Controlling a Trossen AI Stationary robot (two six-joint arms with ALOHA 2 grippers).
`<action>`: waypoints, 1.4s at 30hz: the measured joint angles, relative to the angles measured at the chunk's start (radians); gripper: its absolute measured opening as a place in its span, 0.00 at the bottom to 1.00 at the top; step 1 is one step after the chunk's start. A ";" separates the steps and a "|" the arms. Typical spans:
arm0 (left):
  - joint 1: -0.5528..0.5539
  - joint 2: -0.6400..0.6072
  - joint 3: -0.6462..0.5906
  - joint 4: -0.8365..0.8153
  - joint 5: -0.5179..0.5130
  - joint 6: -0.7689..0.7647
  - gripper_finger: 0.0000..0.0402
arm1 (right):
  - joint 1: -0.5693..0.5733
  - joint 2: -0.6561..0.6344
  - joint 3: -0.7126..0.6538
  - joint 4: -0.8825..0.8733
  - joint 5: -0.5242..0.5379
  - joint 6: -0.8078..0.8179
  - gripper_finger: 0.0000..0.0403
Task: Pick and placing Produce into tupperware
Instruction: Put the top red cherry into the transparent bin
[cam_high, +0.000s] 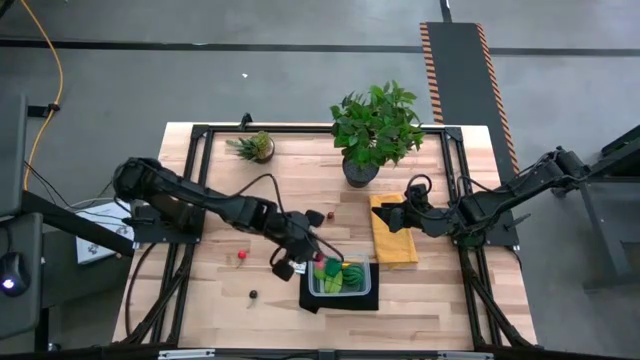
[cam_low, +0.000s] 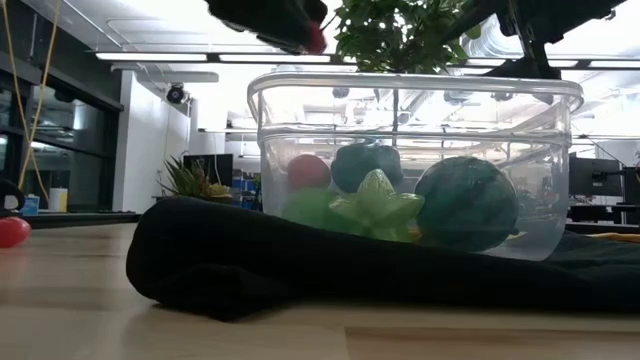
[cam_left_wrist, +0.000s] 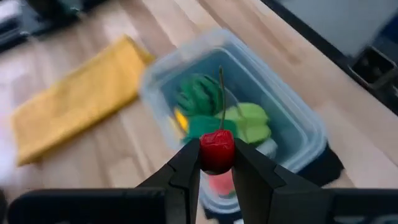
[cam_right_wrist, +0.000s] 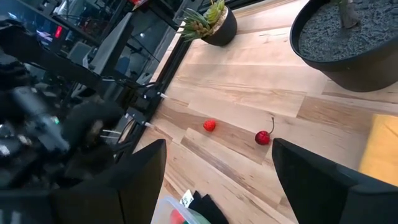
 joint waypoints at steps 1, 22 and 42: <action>-0.002 0.016 0.012 -0.003 0.004 0.010 0.18 | 0.000 0.000 0.000 -0.003 0.000 0.002 0.70; 0.000 0.130 0.091 -0.104 0.073 0.040 0.18 | 0.000 0.000 0.000 -0.034 0.000 0.003 0.70; 0.000 0.210 0.090 -0.055 0.100 0.044 0.18 | 0.000 0.001 0.000 -0.035 0.000 0.005 0.70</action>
